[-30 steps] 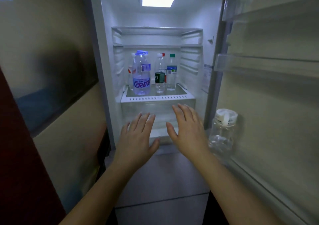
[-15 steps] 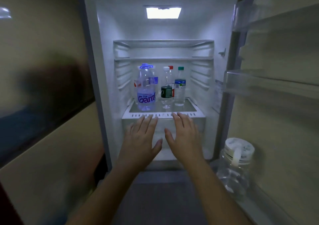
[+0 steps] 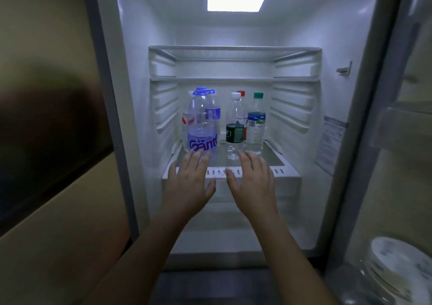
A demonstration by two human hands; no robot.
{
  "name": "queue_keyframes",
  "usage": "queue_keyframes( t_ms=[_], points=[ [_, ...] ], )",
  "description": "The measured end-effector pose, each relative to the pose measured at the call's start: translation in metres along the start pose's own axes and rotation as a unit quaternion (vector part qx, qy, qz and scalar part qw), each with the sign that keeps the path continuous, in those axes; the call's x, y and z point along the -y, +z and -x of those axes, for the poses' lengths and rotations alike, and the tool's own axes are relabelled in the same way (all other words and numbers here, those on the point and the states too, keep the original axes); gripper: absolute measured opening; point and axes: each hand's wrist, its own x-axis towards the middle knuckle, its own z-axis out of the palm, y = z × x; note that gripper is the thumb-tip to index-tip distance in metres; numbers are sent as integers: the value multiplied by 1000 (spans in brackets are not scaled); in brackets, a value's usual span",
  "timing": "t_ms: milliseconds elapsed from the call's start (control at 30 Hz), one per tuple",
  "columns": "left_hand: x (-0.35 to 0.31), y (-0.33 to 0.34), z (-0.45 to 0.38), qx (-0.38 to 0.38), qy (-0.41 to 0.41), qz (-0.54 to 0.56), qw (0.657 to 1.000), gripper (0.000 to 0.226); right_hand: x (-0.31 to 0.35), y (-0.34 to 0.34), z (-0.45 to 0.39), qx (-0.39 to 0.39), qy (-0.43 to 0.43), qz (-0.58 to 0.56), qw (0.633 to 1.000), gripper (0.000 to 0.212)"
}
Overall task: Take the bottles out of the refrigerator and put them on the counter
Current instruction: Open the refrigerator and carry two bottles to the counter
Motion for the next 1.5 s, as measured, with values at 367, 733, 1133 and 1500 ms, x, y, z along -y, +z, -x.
queue_keyframes(
  t_ms=[367,733,1133,1500],
  points=[
    [24,52,-74,-5,-27,12,1000,67,-22,55,-52,-27,37,25,999,58],
    [24,73,-95,-60,-26,42,997,78,-14,89,-91,-33,67,-14,997,65],
    [28,91,-129,-147,-78,137,976,104,-33,112,-124,-43,114,-49,991,85],
    [34,117,-151,-118,-234,452,853,137,-34,129,-165,-25,207,-271,940,107]
  ],
)
